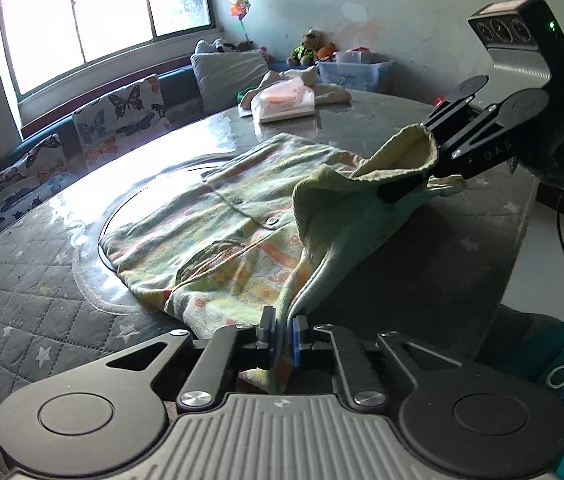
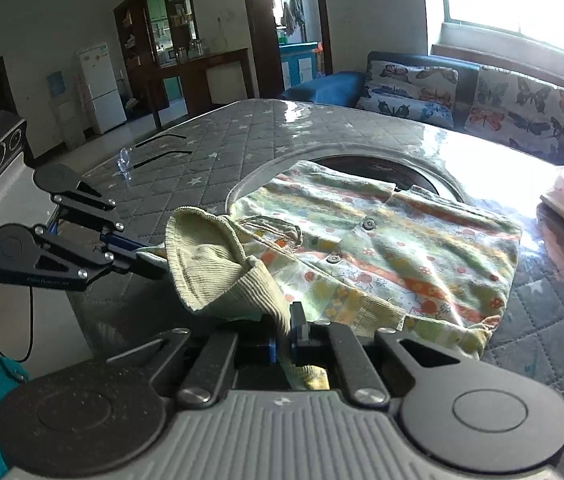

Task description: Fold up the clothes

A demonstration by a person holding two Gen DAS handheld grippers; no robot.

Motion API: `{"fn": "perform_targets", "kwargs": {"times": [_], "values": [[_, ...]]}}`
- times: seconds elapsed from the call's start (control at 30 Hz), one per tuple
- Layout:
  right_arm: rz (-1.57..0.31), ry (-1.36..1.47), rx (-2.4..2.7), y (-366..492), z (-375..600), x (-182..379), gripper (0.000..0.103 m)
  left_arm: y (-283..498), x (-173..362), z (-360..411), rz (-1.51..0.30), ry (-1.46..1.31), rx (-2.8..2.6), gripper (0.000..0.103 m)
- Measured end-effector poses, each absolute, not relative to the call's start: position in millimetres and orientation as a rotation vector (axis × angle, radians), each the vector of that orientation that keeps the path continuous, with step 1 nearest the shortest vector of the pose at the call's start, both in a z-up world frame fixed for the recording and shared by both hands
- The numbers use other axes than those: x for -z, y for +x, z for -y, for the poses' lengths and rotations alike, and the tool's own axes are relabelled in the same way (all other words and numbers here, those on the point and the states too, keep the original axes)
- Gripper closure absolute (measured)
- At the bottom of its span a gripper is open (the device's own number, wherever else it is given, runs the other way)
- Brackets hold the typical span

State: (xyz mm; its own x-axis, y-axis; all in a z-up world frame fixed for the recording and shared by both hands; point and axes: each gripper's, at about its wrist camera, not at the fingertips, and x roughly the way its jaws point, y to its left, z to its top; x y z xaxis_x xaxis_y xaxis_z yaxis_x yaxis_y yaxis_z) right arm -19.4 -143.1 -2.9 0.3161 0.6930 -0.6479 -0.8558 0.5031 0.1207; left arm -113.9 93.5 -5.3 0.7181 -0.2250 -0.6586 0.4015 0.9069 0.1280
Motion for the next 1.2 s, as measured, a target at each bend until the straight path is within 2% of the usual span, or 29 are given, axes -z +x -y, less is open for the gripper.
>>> {"fn": "perform_targets", "kwargs": {"times": [0.53,0.9,1.2], "values": [[-0.768,-0.331,-1.122,-75,181,-46,0.099,-163,-35,-95,-0.697,0.076,0.555,0.097],[-0.696,-0.342,-1.1,-6,142,-74,0.099,-105,-48,-131,-0.628,-0.072,0.48,0.097],[-0.726,-0.387,-1.093,76,90,-59,0.099,-29,-29,-180,-0.709,-0.222,0.381,0.097]]}}
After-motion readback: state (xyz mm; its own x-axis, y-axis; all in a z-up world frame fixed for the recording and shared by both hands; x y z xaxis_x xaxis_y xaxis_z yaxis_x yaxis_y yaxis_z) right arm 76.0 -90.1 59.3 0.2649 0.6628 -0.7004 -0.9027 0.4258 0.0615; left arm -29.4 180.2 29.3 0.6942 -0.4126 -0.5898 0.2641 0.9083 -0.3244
